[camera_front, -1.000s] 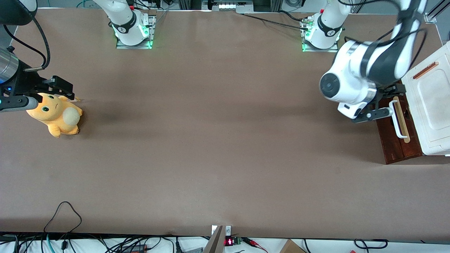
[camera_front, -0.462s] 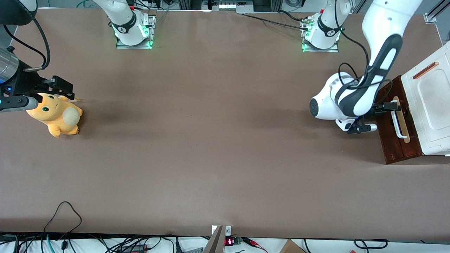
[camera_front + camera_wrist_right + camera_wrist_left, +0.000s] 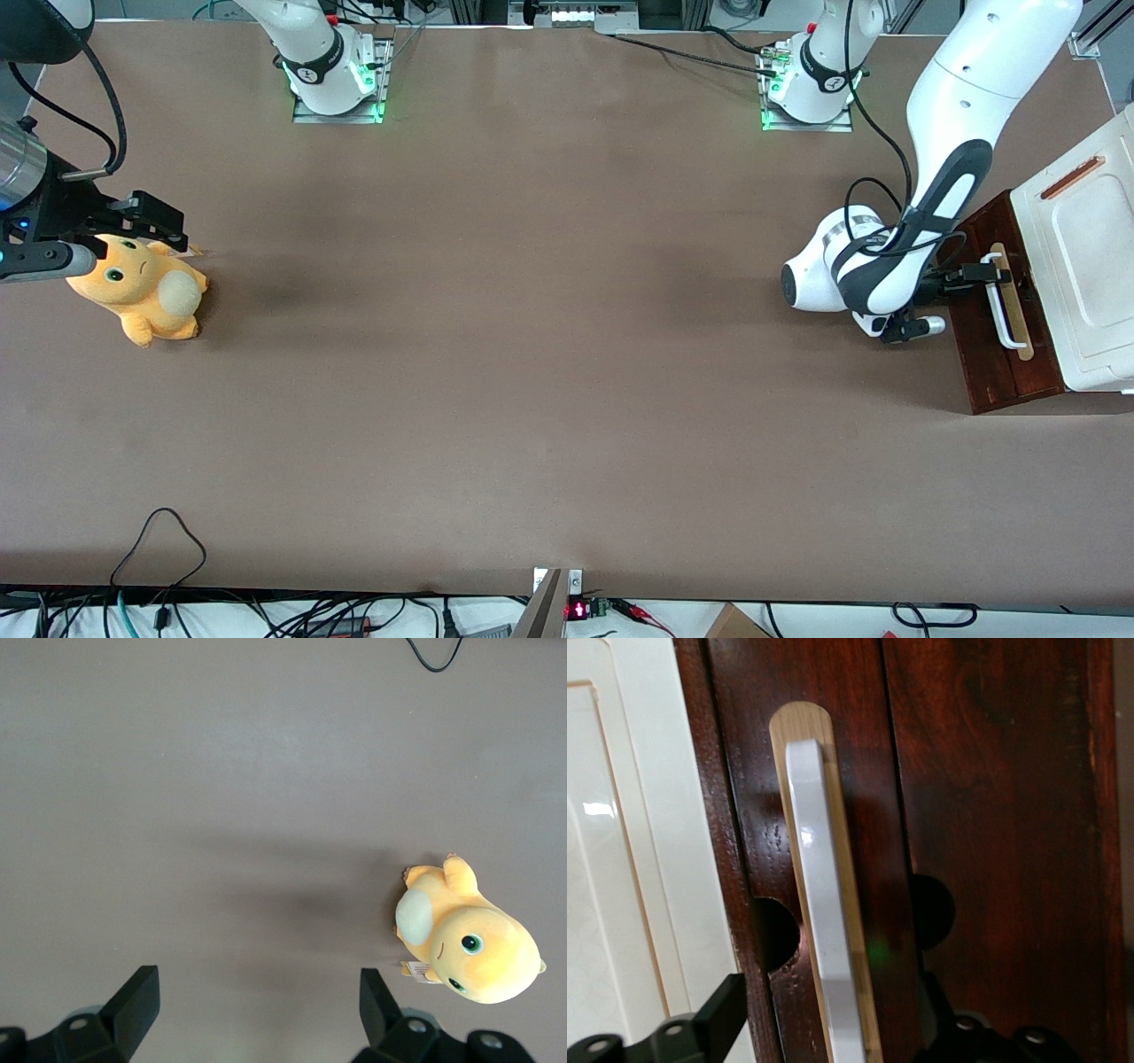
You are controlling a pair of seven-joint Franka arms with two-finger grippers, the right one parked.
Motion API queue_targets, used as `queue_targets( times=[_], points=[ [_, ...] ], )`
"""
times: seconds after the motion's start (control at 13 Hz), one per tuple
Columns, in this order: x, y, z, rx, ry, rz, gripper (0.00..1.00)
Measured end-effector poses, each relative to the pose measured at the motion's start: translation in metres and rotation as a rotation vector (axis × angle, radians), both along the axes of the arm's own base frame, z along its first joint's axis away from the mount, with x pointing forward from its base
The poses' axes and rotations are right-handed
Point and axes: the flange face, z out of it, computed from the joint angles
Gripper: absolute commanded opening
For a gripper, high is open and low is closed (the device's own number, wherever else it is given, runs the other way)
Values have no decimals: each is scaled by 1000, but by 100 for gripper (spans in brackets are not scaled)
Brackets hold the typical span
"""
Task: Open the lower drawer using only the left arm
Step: 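Close the left gripper around the white bar handle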
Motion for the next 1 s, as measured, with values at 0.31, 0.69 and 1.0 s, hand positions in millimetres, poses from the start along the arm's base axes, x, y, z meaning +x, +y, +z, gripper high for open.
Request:
queue_targets(
  times=[0.31,0.69,1.0],
  points=[
    [5,10,-1,17,-9,-11,60],
    [10,15,-5,24,-17,-21,47],
    [13,15,-9,34,-18,-47,36]
  ],
)
